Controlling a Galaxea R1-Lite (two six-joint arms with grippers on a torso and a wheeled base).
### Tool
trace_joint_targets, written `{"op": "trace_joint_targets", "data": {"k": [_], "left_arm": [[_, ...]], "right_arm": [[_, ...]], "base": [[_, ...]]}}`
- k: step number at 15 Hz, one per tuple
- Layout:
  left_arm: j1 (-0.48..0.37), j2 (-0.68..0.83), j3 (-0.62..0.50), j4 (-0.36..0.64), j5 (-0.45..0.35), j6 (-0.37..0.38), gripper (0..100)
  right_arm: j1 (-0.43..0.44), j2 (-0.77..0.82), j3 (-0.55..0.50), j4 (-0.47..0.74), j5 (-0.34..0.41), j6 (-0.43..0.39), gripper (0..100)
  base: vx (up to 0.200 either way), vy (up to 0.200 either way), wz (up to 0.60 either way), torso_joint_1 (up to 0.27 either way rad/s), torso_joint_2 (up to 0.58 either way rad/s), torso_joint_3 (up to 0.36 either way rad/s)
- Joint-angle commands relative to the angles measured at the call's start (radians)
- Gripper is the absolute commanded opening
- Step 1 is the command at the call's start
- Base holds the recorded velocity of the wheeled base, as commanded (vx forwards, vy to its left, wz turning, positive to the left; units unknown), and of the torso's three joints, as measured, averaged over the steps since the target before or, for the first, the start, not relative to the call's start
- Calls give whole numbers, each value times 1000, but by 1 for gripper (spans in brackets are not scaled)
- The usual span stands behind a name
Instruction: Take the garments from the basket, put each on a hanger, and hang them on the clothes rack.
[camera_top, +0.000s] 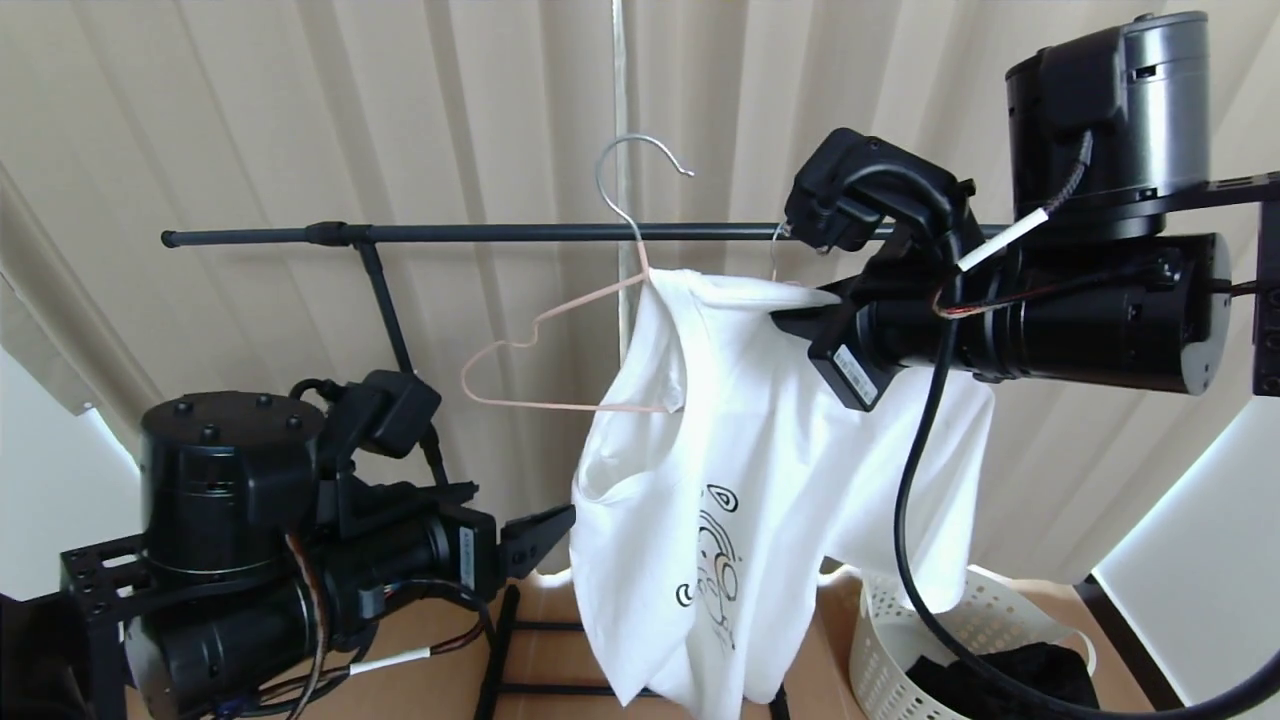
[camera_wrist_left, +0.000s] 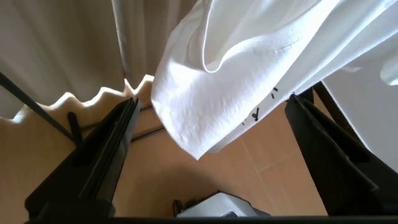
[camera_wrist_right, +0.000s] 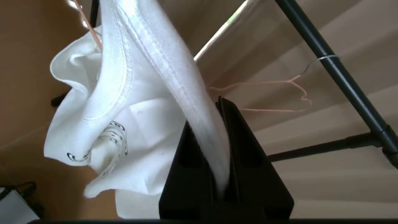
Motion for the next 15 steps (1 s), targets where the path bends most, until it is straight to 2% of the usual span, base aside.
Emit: {"op": "trace_joint_targets", "data": {"k": [1, 5, 11, 15], "left_arm": [[-27, 76, -38, -4, 41, -35, 100], [-36, 176, -83, -27, 219, -64, 100], [-40, 276, -73, -174, 318, -72, 100], [-40, 274, -61, -175, 318, -68, 100]], "right_arm": [[15, 34, 2, -17, -2, 4, 0], [40, 31, 0, -20, -2, 6, 0], [52, -23, -1, -19, -2, 26, 0], [40, -55, 2, -19, -2, 27, 0]], "base": [[0, 0, 0, 0, 0, 0], [0, 0, 0, 0, 0, 0], [0, 0, 0, 0, 0, 0], [0, 0, 0, 0, 0, 0]]}}
